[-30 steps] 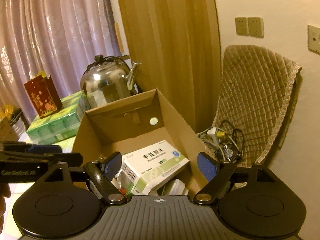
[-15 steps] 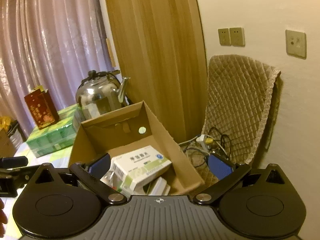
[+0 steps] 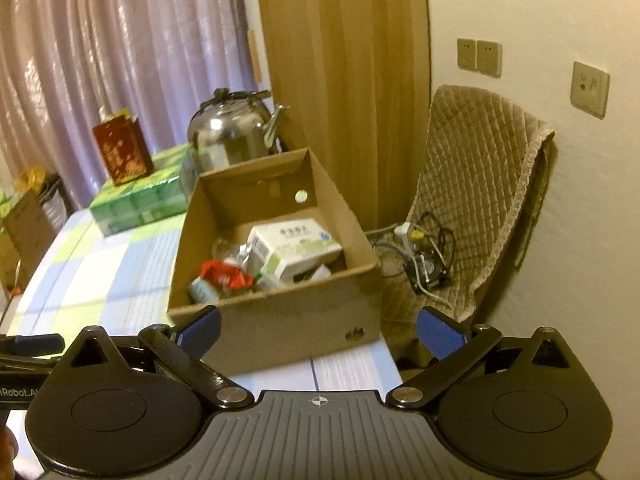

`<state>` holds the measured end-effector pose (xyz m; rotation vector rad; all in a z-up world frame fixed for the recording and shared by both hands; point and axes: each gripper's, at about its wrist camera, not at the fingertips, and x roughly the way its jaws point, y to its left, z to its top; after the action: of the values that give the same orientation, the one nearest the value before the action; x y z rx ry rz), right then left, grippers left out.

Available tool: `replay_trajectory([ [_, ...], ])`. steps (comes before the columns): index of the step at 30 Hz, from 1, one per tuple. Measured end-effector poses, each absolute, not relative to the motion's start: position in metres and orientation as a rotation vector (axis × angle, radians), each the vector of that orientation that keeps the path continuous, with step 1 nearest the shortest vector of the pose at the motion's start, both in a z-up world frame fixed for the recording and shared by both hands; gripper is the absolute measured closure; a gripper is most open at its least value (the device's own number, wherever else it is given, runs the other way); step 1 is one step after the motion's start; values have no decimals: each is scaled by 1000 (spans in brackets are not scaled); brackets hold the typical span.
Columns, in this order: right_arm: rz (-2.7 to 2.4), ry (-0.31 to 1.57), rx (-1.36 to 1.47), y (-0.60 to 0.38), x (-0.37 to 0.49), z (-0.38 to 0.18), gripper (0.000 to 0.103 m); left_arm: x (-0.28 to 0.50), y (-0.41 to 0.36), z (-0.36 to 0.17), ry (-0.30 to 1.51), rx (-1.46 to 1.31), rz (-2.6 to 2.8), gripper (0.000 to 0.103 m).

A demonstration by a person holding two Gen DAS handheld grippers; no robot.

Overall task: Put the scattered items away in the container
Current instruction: 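Withdraw both open tools back from the cardboard box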

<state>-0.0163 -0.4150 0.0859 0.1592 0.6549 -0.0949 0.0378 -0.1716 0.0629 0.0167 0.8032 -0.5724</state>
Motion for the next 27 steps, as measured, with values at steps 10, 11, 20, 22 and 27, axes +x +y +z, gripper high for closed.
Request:
replay_trajectory([
  [10,-42,689,46,-392,-46,90,2,-3,-154,77,788,-13,-484,1],
  [11,-35,692,41,-391,-47,90,2,-5,-153,78,791,-18,-482,1],
  [20,-7,694,31,-382,-60,94,2,-20,-153,79,795,-47,-494,1],
  [22,-13,697,27,-382,-61,94,2,-23,-155,79,794,-43,-496,1],
  [27,-24,708,19,-382,-64,93,2,-27,-158,77,797,-31,-489,1],
])
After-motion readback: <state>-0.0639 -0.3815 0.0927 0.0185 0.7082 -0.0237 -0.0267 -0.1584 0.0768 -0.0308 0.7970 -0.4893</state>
